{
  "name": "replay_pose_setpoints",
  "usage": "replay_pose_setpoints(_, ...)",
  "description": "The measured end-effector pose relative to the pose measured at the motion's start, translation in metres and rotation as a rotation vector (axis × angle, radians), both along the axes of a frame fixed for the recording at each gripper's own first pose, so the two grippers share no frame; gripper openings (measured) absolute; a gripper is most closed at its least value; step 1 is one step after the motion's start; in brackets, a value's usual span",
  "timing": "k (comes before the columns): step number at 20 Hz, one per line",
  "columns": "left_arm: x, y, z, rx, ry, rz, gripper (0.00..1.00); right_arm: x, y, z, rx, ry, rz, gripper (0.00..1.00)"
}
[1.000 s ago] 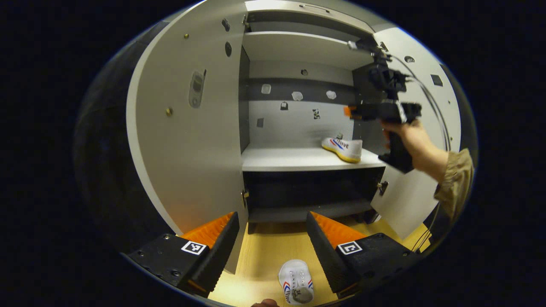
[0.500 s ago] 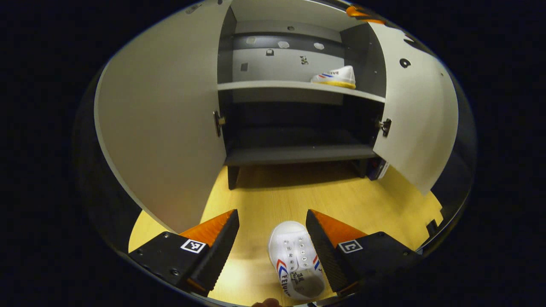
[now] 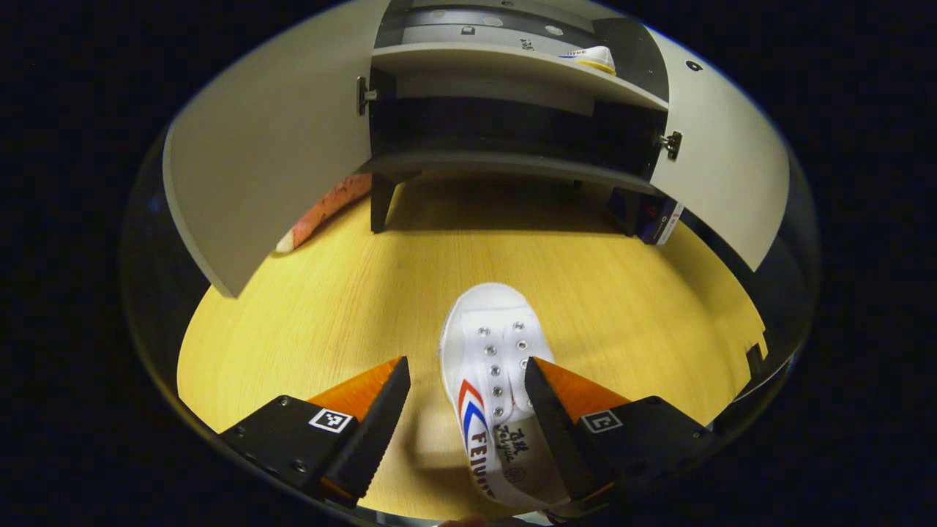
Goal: Grab one shoe with the right hand and put it into the shoe cabinet, grab the other shoe with the left hand and put it into the shoe cabinet; then close the right door with the right hand and the left door with the left hand.
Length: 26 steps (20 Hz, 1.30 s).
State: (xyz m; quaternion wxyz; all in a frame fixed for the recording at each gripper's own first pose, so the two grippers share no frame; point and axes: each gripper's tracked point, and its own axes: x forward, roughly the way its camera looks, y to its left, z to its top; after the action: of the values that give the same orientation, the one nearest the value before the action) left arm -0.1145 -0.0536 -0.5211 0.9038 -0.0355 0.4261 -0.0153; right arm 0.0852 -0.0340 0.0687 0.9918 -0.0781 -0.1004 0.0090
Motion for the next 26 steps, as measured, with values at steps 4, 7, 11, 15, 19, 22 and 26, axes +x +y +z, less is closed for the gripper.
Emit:
replay_pose_setpoints(4, -0.004, -0.007, -0.015, -0.061, 0.01, 0.014, 0.91, -0.004, -0.01, -0.002, -0.001, 0.012, -0.019, 0.19)
replay_pose_setpoints(7, -0.002, -0.006, -0.017, -0.036, 0.013, 0.011, 0.63, -0.007, -0.012, -0.001, -0.01, 0.008, -0.024, 0.19)
replay_pose_setpoints(11, -0.001, -0.005, -0.013, -0.025, 0.054, 0.042, 0.32, -0.009, -0.014, -0.002, -0.029, 0.007, -0.029, 0.19)
replay_pose_setpoints(15, 0.002, -0.004, -0.01, 0.01, 0.086, 0.047, 0.11, -0.012, -0.015, 0.001, -0.036, -0.006, -0.032, 0.19)
replay_pose_setpoints(19, 0.022, 0.003, 0.024, -0.01, 0.036, 0.075, 0.09, -0.013, -0.018, 0.002, -0.034, -0.011, -0.036, 0.19)
replay_pose_setpoints(22, 0.052, 0.011, 0.073, -0.015, -0.062, 0.087, 0.09, -0.015, -0.02, 0.002, -0.016, -0.011, -0.029, 0.19)
replay_pose_setpoints(26, 0.099, 0.016, 0.147, -0.016, -0.215, 0.092, 0.08, -0.022, -0.021, -0.002, -0.015, -0.012, -0.032, 0.19)
